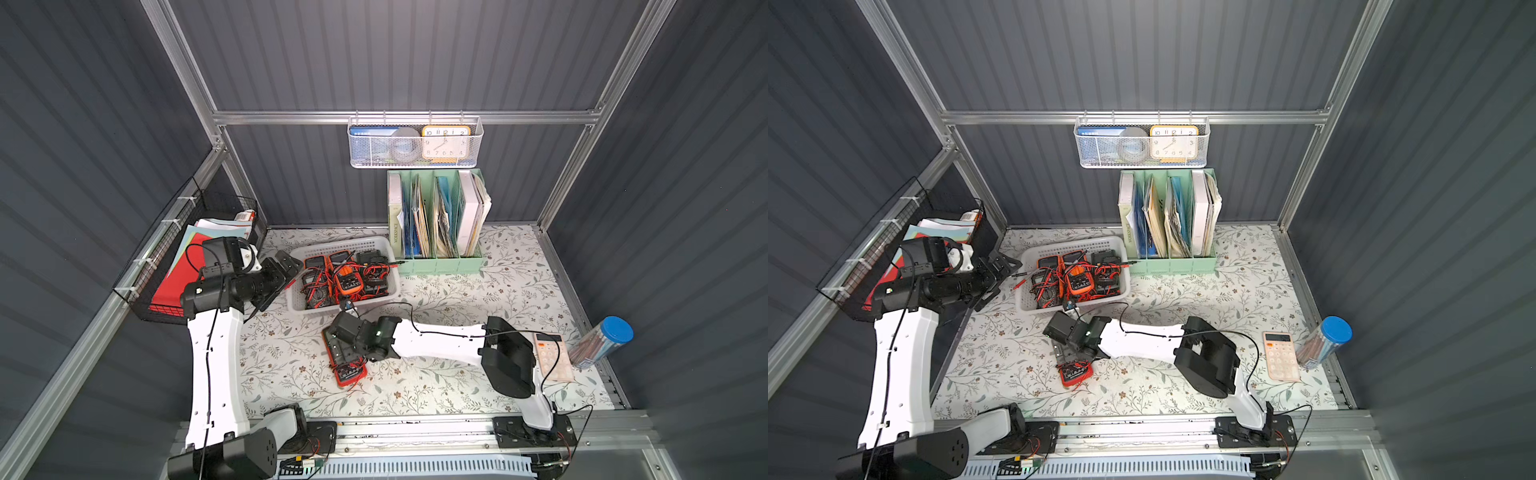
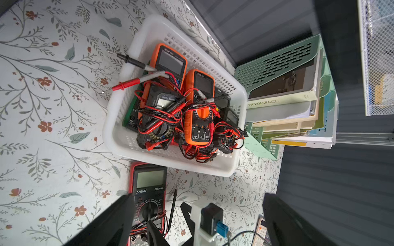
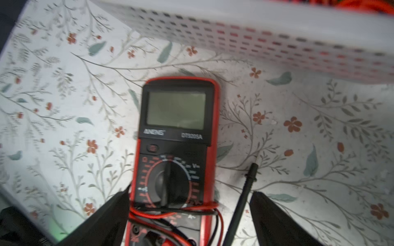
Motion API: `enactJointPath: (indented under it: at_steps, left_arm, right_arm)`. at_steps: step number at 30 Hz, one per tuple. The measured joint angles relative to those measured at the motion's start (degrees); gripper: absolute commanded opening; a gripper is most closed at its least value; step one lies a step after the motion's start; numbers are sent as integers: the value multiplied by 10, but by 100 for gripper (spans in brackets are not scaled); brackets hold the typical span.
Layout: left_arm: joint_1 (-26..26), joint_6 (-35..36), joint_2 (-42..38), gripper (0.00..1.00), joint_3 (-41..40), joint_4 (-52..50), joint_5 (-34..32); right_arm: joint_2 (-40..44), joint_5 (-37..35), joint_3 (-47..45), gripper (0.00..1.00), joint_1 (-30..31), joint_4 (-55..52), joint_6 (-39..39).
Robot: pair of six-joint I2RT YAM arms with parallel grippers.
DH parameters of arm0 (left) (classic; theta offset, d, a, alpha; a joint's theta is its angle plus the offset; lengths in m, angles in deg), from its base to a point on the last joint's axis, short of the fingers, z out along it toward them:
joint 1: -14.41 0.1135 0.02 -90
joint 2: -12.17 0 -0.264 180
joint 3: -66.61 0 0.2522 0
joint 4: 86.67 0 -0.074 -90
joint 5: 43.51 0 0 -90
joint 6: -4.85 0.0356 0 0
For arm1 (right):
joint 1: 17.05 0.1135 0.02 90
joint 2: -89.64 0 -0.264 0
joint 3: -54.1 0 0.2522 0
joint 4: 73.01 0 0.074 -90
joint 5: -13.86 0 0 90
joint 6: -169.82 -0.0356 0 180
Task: Put the multimeter into the basket
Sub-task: Pick up the multimeter from the center of the board.
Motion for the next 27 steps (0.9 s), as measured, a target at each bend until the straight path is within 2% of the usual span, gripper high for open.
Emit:
enactJointPath:
  at_steps: [9, 18, 27]
  left_arm:
    - [0, 7, -1, 99, -57, 0, -2]
    - [0, 7, -1, 99, -59, 5, -2]
    - [0, 7, -1, 99, -61, 16, -1]
  right_arm:
    - [-35, 9, 82, 98, 9, -32, 9]
    - [-125, 13, 110, 99, 9, -63, 8]
    - [-153, 10, 153, 99, 10, -87, 9]
